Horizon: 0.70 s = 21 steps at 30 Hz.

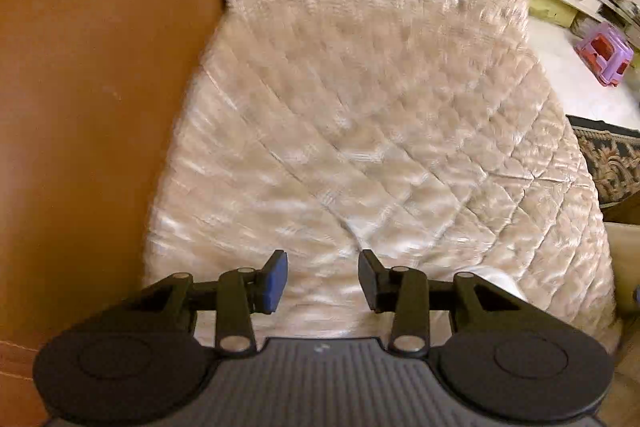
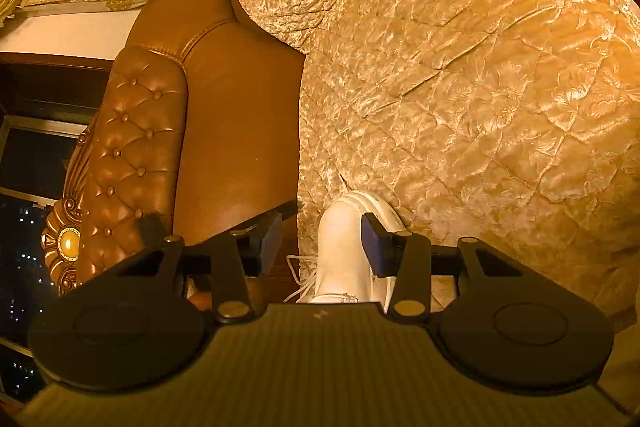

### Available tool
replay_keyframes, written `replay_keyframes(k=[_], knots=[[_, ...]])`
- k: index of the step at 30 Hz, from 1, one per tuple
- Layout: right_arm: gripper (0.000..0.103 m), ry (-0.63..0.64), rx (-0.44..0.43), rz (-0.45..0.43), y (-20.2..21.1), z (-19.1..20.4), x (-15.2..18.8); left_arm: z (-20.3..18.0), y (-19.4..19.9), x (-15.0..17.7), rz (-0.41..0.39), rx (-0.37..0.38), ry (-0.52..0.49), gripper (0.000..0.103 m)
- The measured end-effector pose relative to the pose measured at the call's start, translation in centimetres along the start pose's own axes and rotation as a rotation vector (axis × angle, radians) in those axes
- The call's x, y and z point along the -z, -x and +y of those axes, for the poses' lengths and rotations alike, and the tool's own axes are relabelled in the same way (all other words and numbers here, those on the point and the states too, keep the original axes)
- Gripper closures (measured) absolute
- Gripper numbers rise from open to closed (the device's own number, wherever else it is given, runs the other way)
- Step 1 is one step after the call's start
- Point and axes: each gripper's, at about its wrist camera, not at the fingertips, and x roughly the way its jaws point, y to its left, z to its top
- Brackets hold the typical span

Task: Lace up shoes with both hands
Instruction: 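Carry the held lace with the left gripper to the white sneaker's eyelets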

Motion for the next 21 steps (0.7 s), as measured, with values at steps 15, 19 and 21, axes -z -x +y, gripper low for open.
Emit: replay_keyframes(k=[15,19,21], knots=[[0.052,-0.031,0.013,0.019,-0.8,-0.8,-0.3,1.6,-3.1,0.8,0.042,-0.004,0.142,0.089],[0.052,-0.034,0.014,0.014,-0.9,-0.9,-0.3,2.7,-1.2,1.7,-0.016,0.003,0.143,0.100],[0.052,-0.032,0.019,0.016,-1.0,-0.9,-0.4,3.1,0.2,2.1,-0.054,0.013,0.129,0.100]])
